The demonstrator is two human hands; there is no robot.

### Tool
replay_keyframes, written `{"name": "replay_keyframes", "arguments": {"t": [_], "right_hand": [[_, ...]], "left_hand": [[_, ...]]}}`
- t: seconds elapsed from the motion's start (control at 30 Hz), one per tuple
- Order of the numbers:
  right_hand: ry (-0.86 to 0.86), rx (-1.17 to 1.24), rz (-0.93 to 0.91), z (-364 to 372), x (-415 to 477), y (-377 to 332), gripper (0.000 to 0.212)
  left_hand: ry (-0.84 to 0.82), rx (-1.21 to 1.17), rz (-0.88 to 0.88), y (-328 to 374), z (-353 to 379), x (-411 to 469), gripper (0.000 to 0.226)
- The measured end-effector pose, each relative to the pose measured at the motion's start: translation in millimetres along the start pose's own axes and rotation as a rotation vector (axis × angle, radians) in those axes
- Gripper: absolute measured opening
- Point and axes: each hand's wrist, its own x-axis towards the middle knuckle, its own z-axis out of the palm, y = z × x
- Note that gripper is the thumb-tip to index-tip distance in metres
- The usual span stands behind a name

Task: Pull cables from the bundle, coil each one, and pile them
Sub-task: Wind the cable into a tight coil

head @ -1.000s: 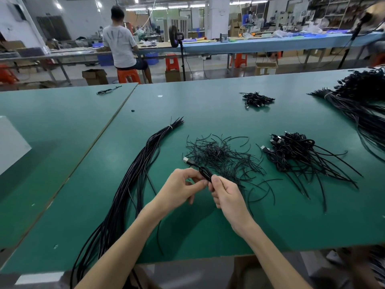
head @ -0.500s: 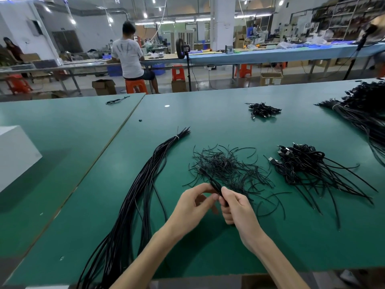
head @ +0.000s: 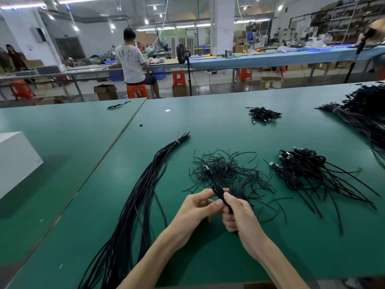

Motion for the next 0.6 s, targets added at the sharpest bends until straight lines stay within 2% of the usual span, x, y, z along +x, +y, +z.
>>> {"name": "replay_keyframes", "arguments": {"t": [0.17, 0.33, 0.6], "right_hand": [[-0.074, -0.054, -0.007, -0.3, -2.1, -1.6, 0.048], [-0.063, -0.065, -0.035, -0.3, -2.1, -0.6, 0.049], [-0.03, -0.08, -0.057, 2.0, -1.6, 1.7, 0.046]], "left_hand": [[0.037, -0.066, 0.022, -3.8, -2.3, 0.5, 0.029], [0.16, 0.028, 0.089, -8.0, -2.6, -0.6, 0.01], [0.223, 0.198, 0.192, -6.5, 0.0, -3.3, 0.01]]}}
